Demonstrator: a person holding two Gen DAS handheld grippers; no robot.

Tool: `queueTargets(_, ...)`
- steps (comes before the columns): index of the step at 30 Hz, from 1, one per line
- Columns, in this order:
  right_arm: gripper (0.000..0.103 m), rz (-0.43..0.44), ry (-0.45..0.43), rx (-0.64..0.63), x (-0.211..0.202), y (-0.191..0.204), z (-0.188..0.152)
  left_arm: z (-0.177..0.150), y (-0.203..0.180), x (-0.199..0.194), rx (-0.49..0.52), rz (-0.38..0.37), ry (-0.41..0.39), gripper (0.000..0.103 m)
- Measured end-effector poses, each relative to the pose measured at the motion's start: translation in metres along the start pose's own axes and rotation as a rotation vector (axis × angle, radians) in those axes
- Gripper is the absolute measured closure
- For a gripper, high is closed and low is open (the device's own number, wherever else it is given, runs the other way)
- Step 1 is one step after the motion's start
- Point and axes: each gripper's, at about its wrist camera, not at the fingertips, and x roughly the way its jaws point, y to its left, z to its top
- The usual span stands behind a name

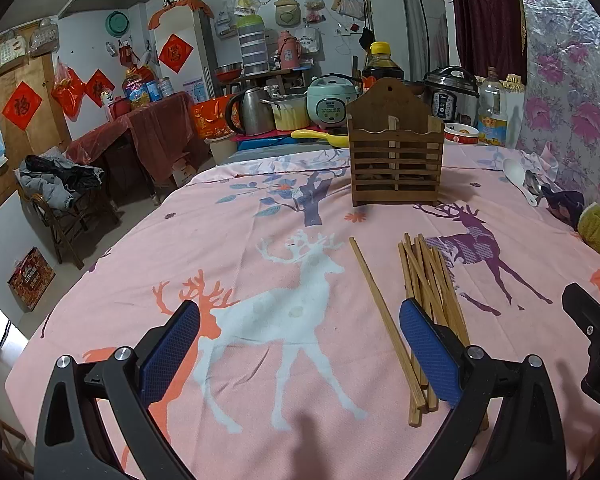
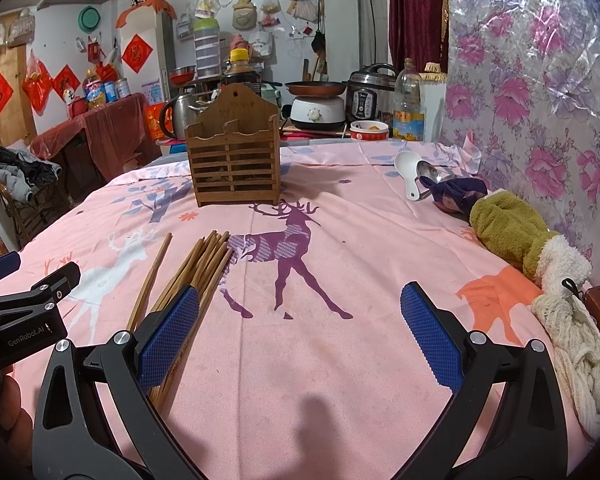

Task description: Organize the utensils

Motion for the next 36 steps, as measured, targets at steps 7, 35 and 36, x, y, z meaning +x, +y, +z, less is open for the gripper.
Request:
queueTargets(7,0.006,0.000,0.001,0.001,0.0036,0.0037,-0.0010,-0.0004,0.0001,-0.0005,0.002,0.002,0.000,0.005)
queueTargets(35,0.006,0.001,0.003,0.002,0.0060,0.0017,-0.0027,-0.0014,-0.0018,0.0004,0.004,0.001,0.007,0.005)
queueTargets(36,0.006,0.001,0.003,0.002,0.0060,0.0017,-0.0025,-0.0010,-0.0023,0.0004,0.004,0.002,0.006,0.005)
